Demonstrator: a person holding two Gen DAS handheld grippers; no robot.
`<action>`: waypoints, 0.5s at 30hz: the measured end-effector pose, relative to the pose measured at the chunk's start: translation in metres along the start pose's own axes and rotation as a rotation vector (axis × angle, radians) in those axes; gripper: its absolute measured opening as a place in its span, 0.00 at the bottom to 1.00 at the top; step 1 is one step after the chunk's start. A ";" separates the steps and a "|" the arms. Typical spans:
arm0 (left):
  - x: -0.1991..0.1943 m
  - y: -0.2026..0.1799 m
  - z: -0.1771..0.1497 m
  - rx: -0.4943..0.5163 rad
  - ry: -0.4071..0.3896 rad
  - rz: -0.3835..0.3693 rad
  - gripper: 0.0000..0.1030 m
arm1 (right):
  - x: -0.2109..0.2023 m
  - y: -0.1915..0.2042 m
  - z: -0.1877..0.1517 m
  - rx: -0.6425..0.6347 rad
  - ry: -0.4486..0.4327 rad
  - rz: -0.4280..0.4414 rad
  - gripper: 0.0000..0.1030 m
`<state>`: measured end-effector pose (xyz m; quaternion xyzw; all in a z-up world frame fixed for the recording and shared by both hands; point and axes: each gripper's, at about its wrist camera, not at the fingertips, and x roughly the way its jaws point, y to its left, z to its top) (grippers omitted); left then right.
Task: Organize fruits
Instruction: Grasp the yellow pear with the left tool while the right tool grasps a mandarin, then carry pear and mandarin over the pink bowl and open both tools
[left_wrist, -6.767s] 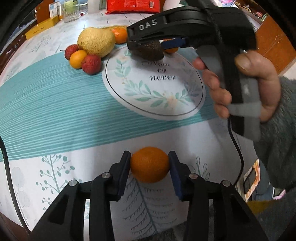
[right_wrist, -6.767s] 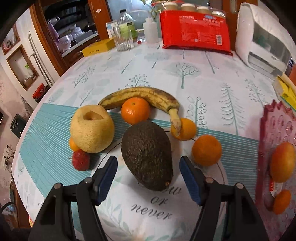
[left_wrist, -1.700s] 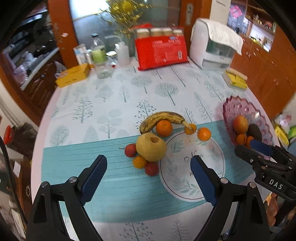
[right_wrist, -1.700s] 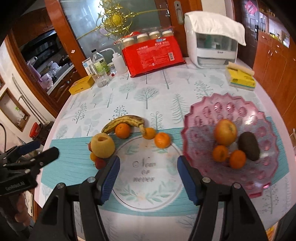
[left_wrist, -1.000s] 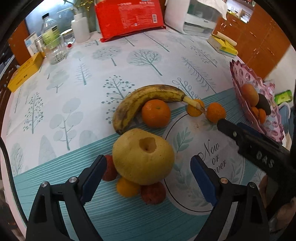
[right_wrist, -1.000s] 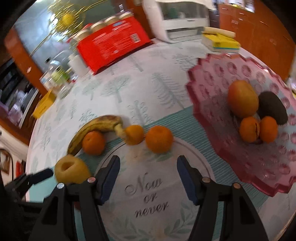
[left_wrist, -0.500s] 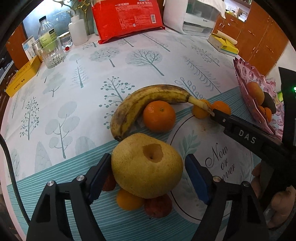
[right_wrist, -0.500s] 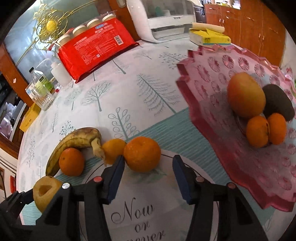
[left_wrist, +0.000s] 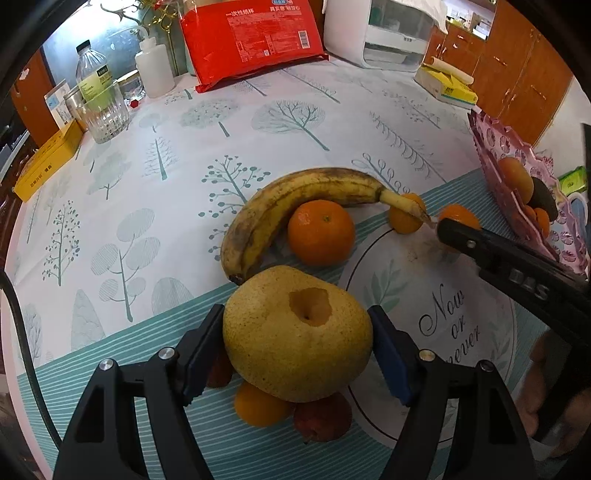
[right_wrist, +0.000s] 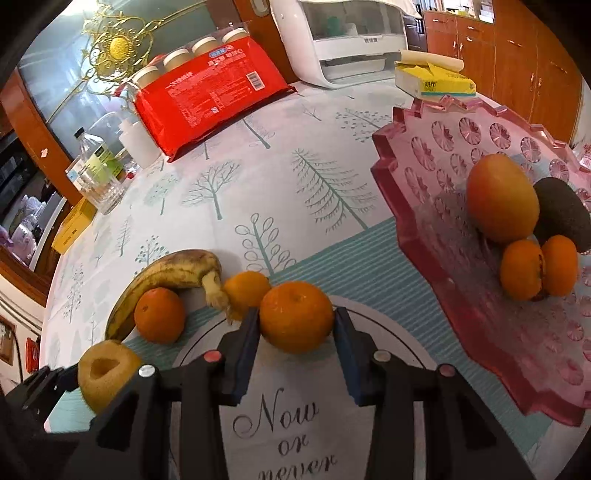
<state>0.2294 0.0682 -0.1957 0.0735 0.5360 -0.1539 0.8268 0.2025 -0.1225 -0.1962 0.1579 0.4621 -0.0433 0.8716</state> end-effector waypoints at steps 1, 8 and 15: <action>0.002 0.000 0.000 0.002 0.005 -0.004 0.73 | -0.003 0.000 -0.002 -0.004 -0.001 0.002 0.39; 0.005 -0.002 -0.003 0.026 0.001 -0.010 0.71 | -0.024 -0.003 -0.013 -0.003 0.002 0.022 0.39; -0.018 -0.003 0.000 -0.012 -0.037 -0.015 0.70 | -0.050 -0.003 -0.016 -0.019 -0.020 0.050 0.39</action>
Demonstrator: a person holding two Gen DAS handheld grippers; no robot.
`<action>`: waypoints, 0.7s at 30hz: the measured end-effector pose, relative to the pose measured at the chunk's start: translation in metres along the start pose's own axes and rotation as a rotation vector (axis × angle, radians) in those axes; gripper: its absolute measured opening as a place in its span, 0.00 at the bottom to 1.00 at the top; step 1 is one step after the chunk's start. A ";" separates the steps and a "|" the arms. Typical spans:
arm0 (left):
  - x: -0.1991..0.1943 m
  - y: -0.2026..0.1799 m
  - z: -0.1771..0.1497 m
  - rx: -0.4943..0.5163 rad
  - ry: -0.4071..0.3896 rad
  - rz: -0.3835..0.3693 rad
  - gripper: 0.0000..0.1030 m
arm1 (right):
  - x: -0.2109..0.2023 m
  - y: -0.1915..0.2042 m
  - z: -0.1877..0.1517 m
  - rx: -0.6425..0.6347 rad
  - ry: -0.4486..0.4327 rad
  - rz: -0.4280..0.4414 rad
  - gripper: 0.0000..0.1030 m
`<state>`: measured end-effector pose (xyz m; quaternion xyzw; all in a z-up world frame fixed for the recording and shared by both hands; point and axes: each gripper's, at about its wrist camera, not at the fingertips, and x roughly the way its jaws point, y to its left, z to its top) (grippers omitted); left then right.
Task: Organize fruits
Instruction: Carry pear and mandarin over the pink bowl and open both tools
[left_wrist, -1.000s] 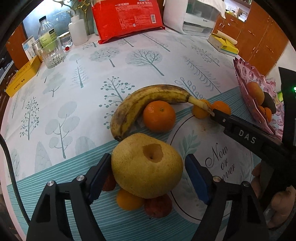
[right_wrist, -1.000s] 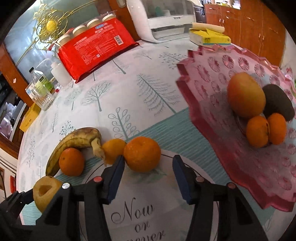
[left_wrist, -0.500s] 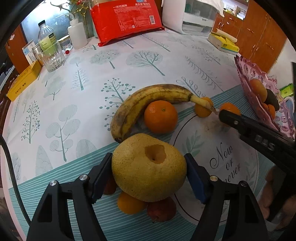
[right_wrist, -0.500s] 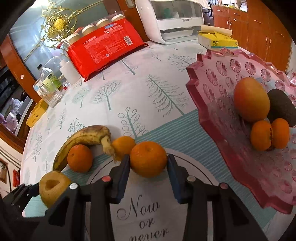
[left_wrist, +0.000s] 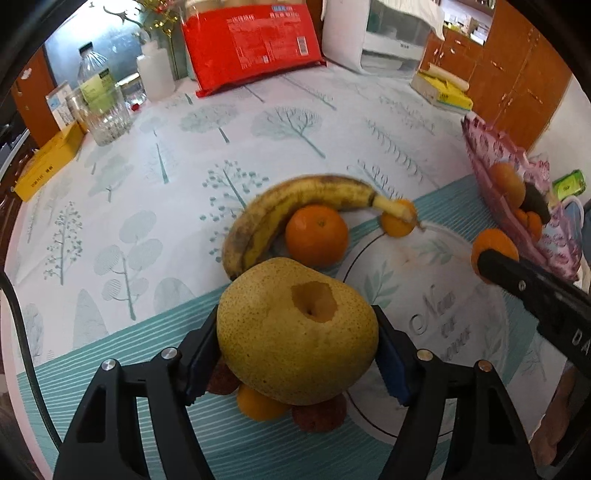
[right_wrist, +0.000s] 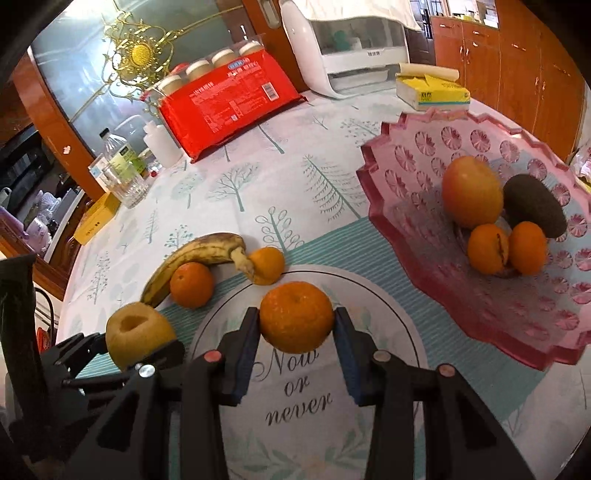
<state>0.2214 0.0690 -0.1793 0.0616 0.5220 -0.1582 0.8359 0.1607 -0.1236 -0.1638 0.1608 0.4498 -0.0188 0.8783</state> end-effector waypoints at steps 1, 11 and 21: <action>-0.008 -0.002 0.002 -0.005 -0.012 -0.007 0.70 | -0.006 0.000 0.001 -0.004 -0.006 0.004 0.39; -0.075 -0.044 0.023 -0.012 -0.099 -0.093 0.70 | -0.083 -0.005 0.020 -0.067 -0.114 0.031 0.39; -0.132 -0.133 0.054 -0.011 -0.208 -0.113 0.71 | -0.153 -0.065 0.050 -0.099 -0.236 0.038 0.39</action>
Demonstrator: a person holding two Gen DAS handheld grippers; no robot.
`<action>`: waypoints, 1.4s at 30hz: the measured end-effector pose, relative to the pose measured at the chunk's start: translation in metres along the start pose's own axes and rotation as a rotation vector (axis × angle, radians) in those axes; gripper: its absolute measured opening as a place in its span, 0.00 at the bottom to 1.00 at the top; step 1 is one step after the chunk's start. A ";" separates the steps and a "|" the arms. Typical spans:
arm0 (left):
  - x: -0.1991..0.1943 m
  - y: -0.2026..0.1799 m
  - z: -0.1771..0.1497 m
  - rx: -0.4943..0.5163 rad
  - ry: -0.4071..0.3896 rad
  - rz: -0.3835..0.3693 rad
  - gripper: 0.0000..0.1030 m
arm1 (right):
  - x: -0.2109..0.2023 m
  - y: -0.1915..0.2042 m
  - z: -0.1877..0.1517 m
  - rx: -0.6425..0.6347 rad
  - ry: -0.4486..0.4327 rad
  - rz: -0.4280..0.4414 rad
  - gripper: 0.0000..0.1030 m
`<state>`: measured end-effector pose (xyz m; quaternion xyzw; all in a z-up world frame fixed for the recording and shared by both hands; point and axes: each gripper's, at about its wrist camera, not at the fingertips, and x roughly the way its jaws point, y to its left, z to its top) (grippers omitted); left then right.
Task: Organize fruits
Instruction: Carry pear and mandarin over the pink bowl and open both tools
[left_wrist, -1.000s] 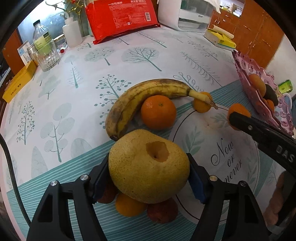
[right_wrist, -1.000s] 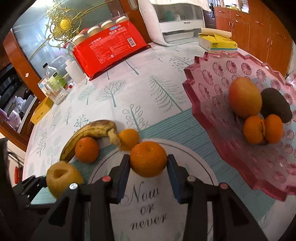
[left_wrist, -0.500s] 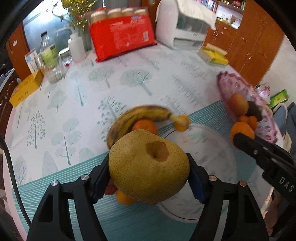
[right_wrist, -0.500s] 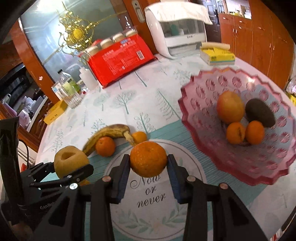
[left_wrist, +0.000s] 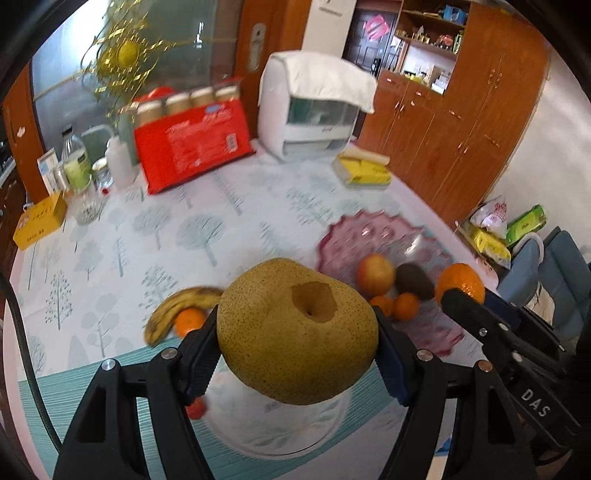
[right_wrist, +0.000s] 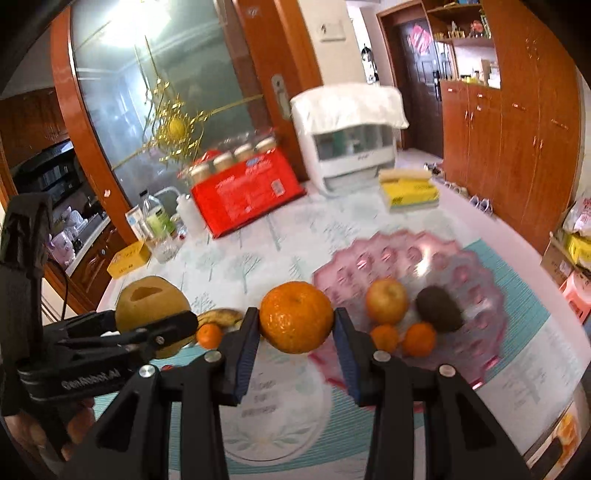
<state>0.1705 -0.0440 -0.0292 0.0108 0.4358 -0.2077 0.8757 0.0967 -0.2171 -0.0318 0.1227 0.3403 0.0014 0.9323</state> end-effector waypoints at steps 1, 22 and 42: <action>0.001 -0.011 0.003 -0.005 -0.006 0.007 0.71 | -0.002 -0.011 0.004 -0.006 -0.005 0.004 0.39; 0.160 -0.121 -0.012 -0.102 0.202 0.165 0.71 | 0.140 -0.174 0.048 -0.095 0.300 0.030 0.39; 0.193 -0.129 -0.020 -0.111 0.283 0.202 0.77 | 0.186 -0.166 0.034 -0.165 0.426 0.041 0.49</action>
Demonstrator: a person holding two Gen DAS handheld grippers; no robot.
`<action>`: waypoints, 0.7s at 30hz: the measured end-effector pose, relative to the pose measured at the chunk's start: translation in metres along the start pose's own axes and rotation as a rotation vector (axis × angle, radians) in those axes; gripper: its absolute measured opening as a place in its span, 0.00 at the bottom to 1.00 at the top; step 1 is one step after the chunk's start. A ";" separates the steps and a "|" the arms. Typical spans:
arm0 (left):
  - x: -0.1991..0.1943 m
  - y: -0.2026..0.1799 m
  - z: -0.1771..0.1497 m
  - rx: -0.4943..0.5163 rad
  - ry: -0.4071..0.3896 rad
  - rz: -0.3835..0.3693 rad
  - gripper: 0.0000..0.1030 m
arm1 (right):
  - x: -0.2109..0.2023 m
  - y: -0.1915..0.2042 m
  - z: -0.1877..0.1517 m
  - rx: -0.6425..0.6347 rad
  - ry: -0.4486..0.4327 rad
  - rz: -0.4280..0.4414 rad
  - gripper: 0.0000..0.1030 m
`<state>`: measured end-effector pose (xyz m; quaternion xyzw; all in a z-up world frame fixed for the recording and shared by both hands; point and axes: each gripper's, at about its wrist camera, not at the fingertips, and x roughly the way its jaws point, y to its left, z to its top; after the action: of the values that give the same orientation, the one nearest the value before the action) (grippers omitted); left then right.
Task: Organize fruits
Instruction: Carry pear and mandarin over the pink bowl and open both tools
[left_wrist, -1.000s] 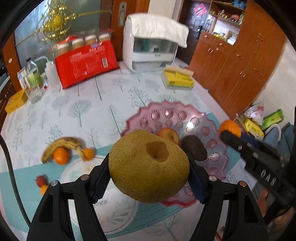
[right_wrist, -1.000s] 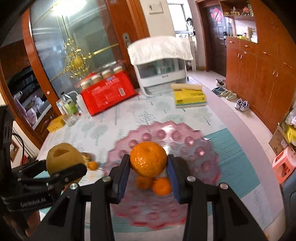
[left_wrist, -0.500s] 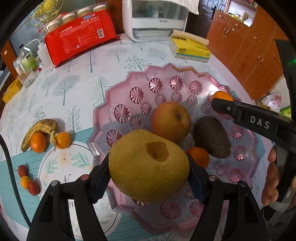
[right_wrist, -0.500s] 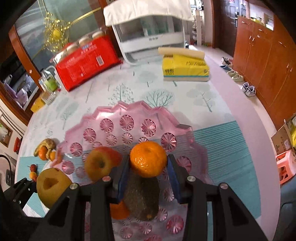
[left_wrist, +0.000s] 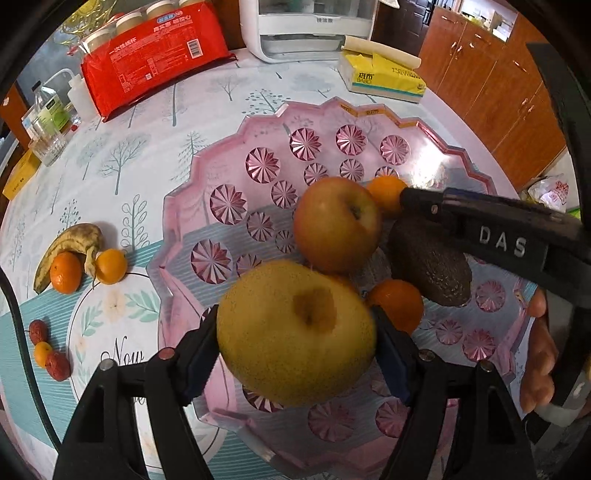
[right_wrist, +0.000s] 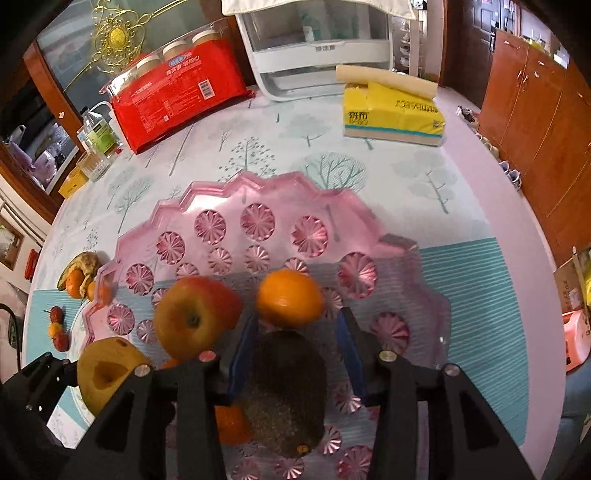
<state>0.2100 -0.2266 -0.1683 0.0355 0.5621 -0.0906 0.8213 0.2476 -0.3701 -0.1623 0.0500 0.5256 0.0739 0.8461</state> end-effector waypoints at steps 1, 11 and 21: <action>-0.003 0.001 0.000 -0.008 -0.010 -0.003 0.80 | -0.001 0.001 -0.001 -0.001 -0.002 -0.003 0.50; -0.023 0.009 -0.005 -0.041 -0.043 -0.014 0.88 | -0.021 0.006 -0.014 0.009 -0.024 0.028 0.51; -0.042 0.016 -0.013 -0.058 -0.079 -0.001 0.88 | -0.039 0.004 -0.034 0.036 -0.025 0.028 0.51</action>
<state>0.1862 -0.2045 -0.1344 0.0080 0.5316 -0.0761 0.8435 0.1999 -0.3732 -0.1419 0.0736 0.5156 0.0757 0.8503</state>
